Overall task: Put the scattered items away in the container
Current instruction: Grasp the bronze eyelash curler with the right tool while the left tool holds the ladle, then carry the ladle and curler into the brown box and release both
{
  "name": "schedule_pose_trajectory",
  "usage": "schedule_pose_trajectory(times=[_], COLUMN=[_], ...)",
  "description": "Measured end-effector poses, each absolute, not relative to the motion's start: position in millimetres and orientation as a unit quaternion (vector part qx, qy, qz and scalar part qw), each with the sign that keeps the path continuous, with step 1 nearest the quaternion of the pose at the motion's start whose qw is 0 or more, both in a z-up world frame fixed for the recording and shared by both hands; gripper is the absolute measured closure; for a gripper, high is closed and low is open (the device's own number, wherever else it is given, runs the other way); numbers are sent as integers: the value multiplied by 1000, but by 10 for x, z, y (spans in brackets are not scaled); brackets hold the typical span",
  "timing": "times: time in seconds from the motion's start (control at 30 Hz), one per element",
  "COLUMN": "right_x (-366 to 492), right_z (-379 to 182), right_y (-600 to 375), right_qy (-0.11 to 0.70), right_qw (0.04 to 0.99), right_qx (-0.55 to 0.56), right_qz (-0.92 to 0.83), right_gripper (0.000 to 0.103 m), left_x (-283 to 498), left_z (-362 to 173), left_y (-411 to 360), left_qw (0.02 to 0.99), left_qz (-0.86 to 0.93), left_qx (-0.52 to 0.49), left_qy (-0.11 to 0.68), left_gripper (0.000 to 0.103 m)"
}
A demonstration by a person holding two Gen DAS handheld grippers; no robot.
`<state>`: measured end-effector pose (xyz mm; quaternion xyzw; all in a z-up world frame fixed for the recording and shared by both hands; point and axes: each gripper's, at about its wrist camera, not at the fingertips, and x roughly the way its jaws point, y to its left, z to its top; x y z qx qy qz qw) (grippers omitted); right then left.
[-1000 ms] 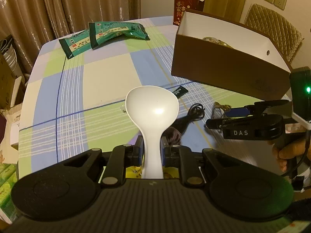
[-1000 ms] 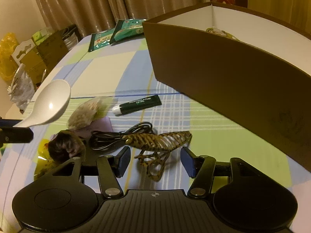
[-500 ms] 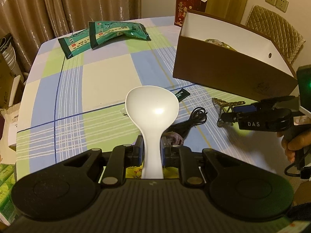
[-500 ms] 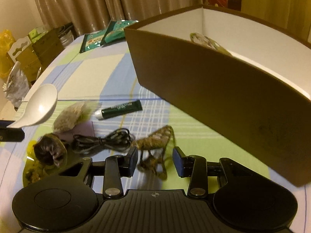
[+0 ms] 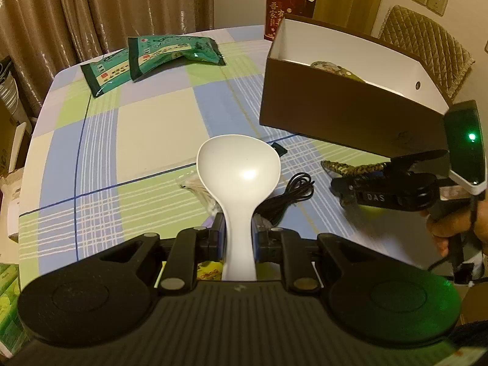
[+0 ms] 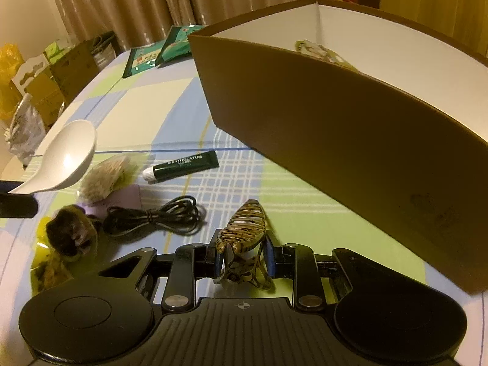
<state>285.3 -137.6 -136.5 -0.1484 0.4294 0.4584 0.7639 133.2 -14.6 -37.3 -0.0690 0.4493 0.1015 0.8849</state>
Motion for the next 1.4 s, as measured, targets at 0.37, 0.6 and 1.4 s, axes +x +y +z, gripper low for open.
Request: schedule_pose_trajectory(times=[0.37, 0.6, 1.4], right_x=[2788, 2773, 4008], right_z=[-1082, -855, 75], right_y=[-1819, -2116, -2409], right_qy=[431, 428, 362], right_qw=[763, 761, 784], right_qx=[-139, -130, -92], right_qz=[460, 470, 497], right_gripper=[80, 80, 79], left_x=[1518, 1636, 2996], left_z=[-326, -271, 511], left_y=[-347, -497, -880], left_qw=[892, 897, 930], left_qz=[75, 60, -39], left_qx=[-61, -57, -33], left_qy=[443, 435, 363], left_gripper=[90, 90, 90])
